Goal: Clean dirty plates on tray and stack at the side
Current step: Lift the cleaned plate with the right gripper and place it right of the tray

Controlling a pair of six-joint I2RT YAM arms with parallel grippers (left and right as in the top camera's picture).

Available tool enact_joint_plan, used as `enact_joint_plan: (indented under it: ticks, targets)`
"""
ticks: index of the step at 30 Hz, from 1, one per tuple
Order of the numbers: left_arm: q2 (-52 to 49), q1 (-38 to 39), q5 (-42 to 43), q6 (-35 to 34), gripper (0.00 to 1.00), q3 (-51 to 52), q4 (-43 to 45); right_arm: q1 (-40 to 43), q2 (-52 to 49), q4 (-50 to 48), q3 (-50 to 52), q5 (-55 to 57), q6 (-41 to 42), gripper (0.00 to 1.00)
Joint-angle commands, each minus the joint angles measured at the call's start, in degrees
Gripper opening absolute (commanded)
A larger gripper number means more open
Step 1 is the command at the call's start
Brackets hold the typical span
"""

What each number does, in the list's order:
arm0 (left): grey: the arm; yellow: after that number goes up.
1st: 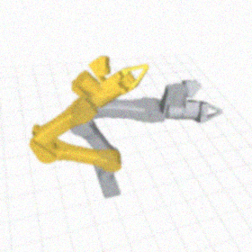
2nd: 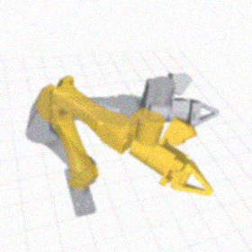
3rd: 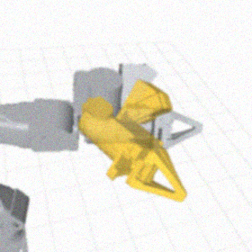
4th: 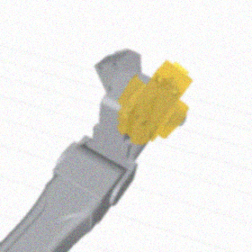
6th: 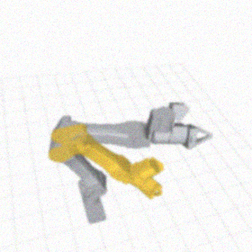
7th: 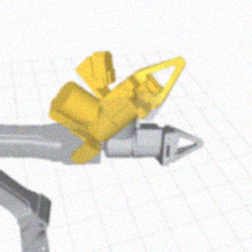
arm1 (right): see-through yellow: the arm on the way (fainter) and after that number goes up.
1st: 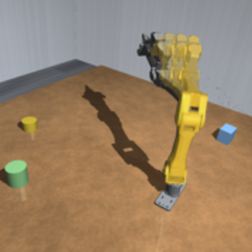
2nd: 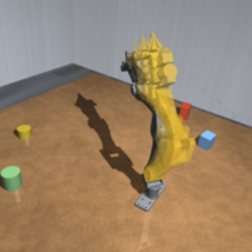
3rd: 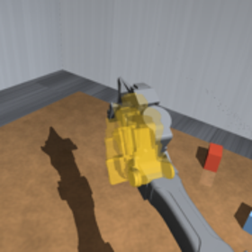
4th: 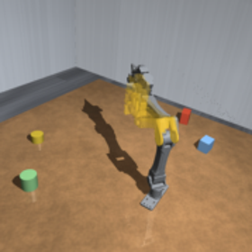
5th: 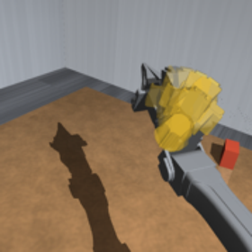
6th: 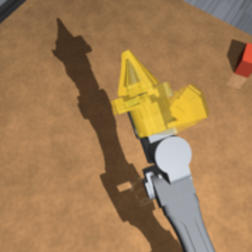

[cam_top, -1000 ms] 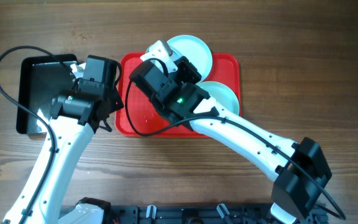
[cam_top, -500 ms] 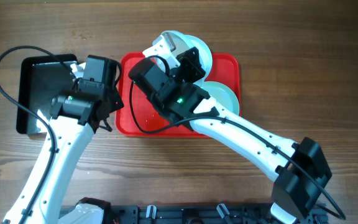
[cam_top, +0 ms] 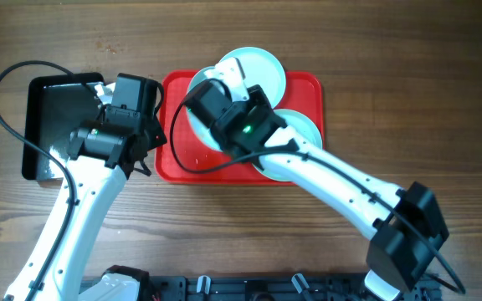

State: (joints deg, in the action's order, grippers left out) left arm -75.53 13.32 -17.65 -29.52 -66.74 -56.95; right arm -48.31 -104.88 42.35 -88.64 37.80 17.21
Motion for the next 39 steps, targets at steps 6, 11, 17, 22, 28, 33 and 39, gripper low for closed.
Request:
enact_joint_plan:
  ticks: [6,11,17,22,28,33,39]
  targets:
    - [-0.3,-0.4,0.2,-1.0,0.04,-0.7,0.5,16.3,3.0,5.5,-0.8,-32.3,24.2,0.04]
    - [-1.3,-0.4,0.3,-1.0,0.04,-0.7,0.8,27.5,3.0,7.8,-0.3,-32.5,25.4,0.04]
    - [-4.3,-0.4,0.3,-1.0,0.04,-0.7,1.0,41.4,3.0,8.0,0.0,-36.3,25.3,0.04]
    - [-6.4,-0.4,1.1,-1.0,0.04,-0.7,2.9,50.4,3.0,8.0,1.2,-35.4,25.5,0.04]
    - [-7.5,-0.4,5.4,-1.0,0.04,-0.7,3.6,58.6,3.0,4.5,8.5,-29.9,30.6,0.04]
    - [-7.5,-0.4,5.4,-1.0,0.04,-0.7,4.2,62.1,3.0,-0.8,14.7,-29.9,30.6,0.07]
    - [-7.5,-0.3,6.4,-1.0,0.04,-0.7,4.3,62.9,3.0,-4.5,18.0,-32.0,28.4,0.67]
